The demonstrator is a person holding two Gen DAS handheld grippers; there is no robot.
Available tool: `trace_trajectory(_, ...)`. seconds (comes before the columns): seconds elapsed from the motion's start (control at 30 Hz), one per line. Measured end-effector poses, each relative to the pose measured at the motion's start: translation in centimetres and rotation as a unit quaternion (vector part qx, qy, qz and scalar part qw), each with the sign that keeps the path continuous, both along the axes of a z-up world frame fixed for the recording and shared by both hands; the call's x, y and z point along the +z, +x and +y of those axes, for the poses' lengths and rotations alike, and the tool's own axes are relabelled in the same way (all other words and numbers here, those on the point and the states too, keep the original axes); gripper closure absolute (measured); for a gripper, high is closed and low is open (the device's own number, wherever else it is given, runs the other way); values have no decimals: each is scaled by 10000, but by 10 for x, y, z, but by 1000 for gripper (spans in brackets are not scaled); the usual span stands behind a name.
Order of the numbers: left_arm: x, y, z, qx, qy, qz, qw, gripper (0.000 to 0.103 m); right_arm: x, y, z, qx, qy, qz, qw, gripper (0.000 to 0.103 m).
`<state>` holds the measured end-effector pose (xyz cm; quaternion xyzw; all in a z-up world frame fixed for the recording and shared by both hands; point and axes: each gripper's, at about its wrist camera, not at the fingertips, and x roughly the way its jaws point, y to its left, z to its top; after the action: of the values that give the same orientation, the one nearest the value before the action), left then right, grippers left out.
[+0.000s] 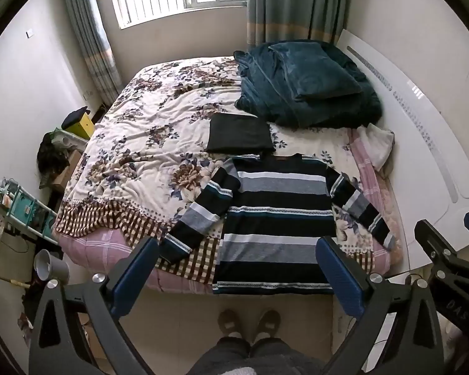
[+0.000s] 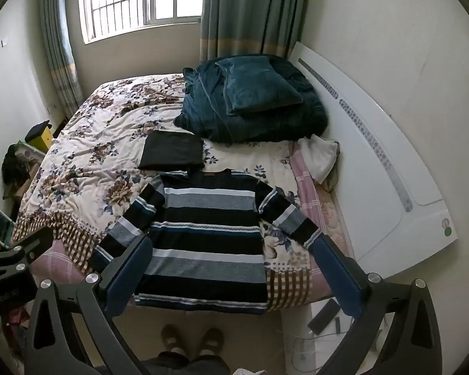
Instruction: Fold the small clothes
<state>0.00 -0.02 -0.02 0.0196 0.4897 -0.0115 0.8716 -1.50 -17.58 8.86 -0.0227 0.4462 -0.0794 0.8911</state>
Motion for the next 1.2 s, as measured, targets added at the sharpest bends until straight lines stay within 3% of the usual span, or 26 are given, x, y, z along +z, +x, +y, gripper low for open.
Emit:
trace_trajectory(1.1, 0, -1, 0, 12, -4, -93, 10000, 0, 10, -4, 3, 48, 142, -46, 9999, 0)
trace_trajectory(1.2, 0, -1, 0, 18, 4, -92, 10000, 0, 24, -6, -1, 66, 150, -49, 9999, 0)
